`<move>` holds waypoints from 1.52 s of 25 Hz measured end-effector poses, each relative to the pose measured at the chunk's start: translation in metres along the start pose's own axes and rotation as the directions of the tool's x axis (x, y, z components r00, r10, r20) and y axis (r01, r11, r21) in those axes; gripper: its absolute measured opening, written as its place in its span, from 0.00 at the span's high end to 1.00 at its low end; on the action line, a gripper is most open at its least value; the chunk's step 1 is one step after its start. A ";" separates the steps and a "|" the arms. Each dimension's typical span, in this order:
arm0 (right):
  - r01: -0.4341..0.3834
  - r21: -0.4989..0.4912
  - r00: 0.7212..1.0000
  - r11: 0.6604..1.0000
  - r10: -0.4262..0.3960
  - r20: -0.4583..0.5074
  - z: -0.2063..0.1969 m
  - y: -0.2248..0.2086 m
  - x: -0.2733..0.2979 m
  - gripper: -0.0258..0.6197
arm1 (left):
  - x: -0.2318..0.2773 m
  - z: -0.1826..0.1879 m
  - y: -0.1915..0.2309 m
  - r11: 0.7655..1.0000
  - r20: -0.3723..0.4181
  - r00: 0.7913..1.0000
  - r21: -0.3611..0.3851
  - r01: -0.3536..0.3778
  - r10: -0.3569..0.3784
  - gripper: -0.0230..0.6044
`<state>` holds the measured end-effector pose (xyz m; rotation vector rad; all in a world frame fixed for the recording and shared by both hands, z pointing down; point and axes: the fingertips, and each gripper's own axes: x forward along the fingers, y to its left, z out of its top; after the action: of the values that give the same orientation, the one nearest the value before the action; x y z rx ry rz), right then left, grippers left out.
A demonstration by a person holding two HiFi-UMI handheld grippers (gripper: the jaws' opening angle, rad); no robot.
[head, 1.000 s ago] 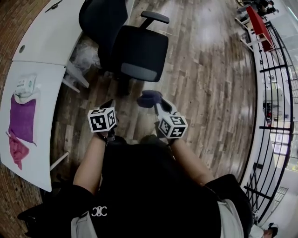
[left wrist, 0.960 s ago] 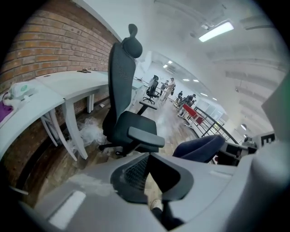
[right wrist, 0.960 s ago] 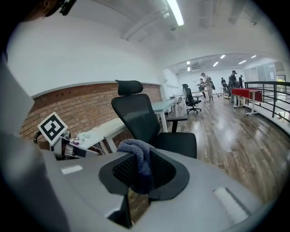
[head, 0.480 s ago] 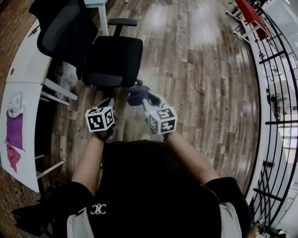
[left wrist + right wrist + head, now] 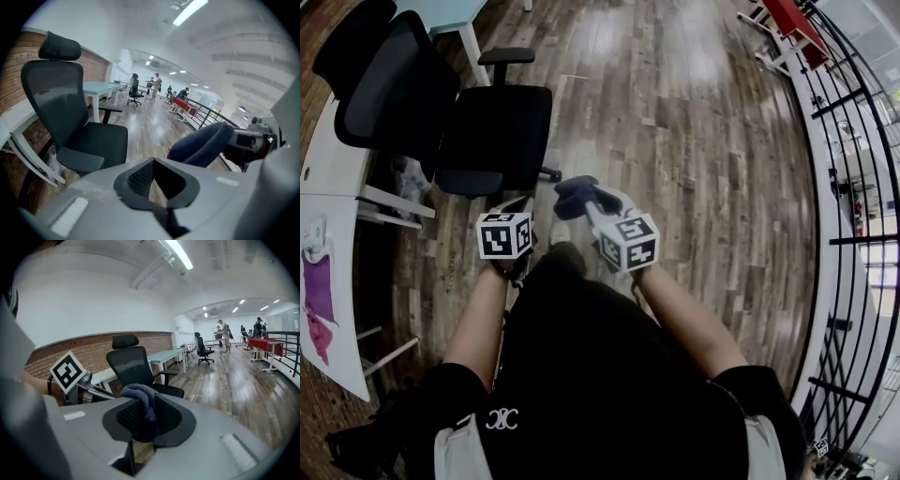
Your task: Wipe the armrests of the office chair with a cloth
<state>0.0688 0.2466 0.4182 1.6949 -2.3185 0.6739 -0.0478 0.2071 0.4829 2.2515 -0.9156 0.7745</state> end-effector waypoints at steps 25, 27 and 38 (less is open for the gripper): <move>-0.148 -0.041 0.986 0.988 0.145 -0.083 0.181 -0.288 0.193 0.86 | 0.262 0.273 0.022 0.991 0.057 0.997 -0.130 -0.036 0.043 0.97; -0.133 -0.039 0.987 0.990 0.130 -0.091 0.182 -0.304 0.212 0.86 | 0.268 0.273 0.037 0.982 0.052 0.995 -0.177 -0.069 0.079 0.97; -0.358 -0.128 0.924 0.925 0.332 -0.187 0.230 -0.391 0.348 0.86 | 0.339 0.327 0.092 0.877 0.040 0.952 -0.402 -0.263 0.304 0.97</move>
<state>0.3469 -0.2519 0.4548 1.1266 -2.5001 0.6361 0.1800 -0.2127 0.5277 1.8381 -1.3435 0.5382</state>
